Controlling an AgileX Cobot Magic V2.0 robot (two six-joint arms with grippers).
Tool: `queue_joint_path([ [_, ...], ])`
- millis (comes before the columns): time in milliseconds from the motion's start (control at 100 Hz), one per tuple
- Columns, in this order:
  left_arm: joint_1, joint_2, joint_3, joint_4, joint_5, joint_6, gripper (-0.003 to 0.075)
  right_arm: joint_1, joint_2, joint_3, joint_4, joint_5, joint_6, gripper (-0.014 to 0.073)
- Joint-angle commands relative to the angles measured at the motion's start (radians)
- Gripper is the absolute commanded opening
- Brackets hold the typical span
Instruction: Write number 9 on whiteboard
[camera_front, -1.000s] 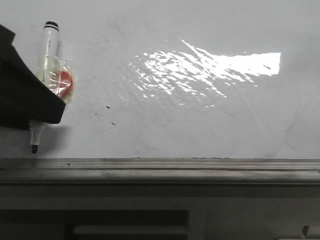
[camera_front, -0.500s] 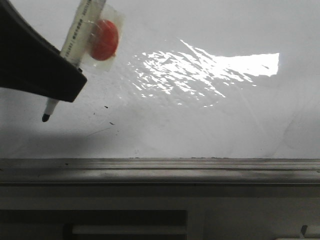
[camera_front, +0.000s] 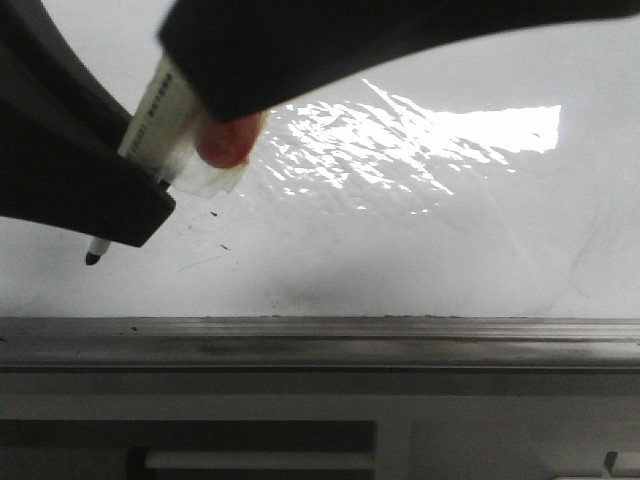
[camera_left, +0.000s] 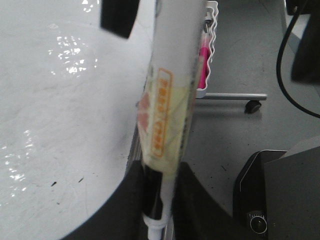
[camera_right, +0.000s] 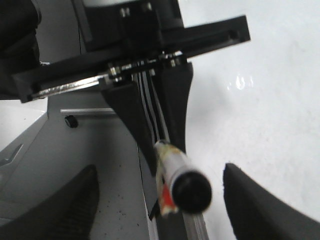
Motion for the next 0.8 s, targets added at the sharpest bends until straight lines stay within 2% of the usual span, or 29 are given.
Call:
queue_joint_path([
  [0,-0.007,-0.015,-0.033,-0.037,0.005,0.002,-0.002,0.03,0.034,-0.057,0.029,-0.09,-0.01,0.0461],
  [170,-0.007,-0.015,-0.033,-0.037,0.02,0.003,-0.002,0.039,0.096,-0.095,0.047,-0.087,-0.01,0.0457],
  [220,-0.007,-0.015,-0.033,-0.037,0.021,0.003,-0.002,0.039,0.104,-0.095,0.048,-0.085,-0.01,0.0423],
  [290,-0.007,-0.015,-0.033,-0.037,0.021,0.003,-0.002,0.039,0.112,-0.095,0.048,-0.044,-0.01,0.031],
  [460,-0.007,-0.015,-0.033,-0.037,0.021,0.003,-0.002,0.037,0.112,-0.093,0.048,0.023,-0.01,-0.0057],
  [590,-0.007,-0.015,-0.033,-0.059,0.019,0.003,-0.001,0.037,0.112,-0.093,0.048,0.015,-0.008,-0.0061],
  [660,-0.007,-0.029,-0.039,-0.08,0.019,-0.006,0.0067,0.037,0.11,-0.103,0.048,0.041,0.001,-0.0061],
  [740,0.0,-0.067,-0.055,-0.082,0.021,-0.078,0.0244,0.017,0.11,-0.141,0.048,0.165,0.024,-0.0061],
  [790,0.006,-0.102,-0.067,-0.081,0.023,-0.137,0.0357,-0.011,0.11,-0.18,0.016,0.272,0.089,-0.0061],
])
